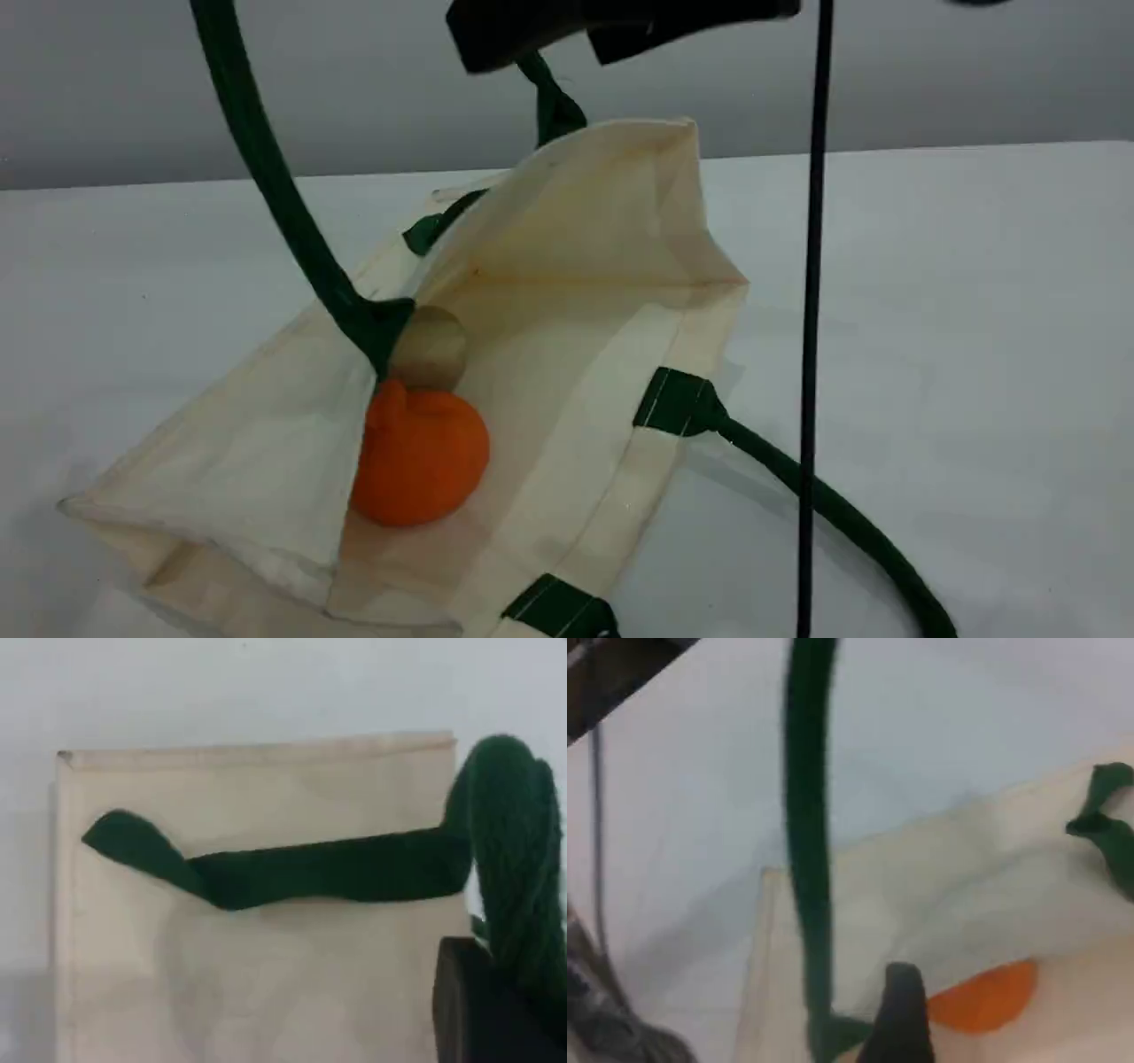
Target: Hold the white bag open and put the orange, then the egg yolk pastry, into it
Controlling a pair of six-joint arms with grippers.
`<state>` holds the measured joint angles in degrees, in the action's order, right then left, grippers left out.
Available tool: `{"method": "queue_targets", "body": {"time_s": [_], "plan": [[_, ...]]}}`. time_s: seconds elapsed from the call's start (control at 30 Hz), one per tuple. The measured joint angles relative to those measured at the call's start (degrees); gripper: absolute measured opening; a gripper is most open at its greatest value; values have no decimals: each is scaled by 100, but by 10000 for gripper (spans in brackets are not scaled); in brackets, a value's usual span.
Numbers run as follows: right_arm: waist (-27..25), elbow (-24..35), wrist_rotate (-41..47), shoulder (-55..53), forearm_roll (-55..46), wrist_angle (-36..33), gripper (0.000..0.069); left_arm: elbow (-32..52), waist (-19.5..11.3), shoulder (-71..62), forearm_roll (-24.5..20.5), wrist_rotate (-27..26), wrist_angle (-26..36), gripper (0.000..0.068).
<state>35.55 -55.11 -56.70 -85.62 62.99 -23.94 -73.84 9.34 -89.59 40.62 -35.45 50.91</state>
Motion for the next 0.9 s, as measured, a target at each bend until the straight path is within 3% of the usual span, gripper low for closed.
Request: {"method": "queue_targets", "body": {"time_s": [0.13,0.3,0.43,0.57,0.9], "plan": [[-85,0,568,336,-594,-335,562,243,0,0,-8,-313,-89,199],[-85,0,1548,814,-1571,-500,562,249,0,0,-32,-465,231,412],[-85,0,2383,1152,-2451,-826,562,249,0,5,-44,-459,309,528],[-85,-8,3248,1316,-3292,-1474,562,249,0,102,-306,-451,480,562],[-85,-13,5007,1316,-5127,-3791,562,249,0,451,-196,-439,751,566]]}}
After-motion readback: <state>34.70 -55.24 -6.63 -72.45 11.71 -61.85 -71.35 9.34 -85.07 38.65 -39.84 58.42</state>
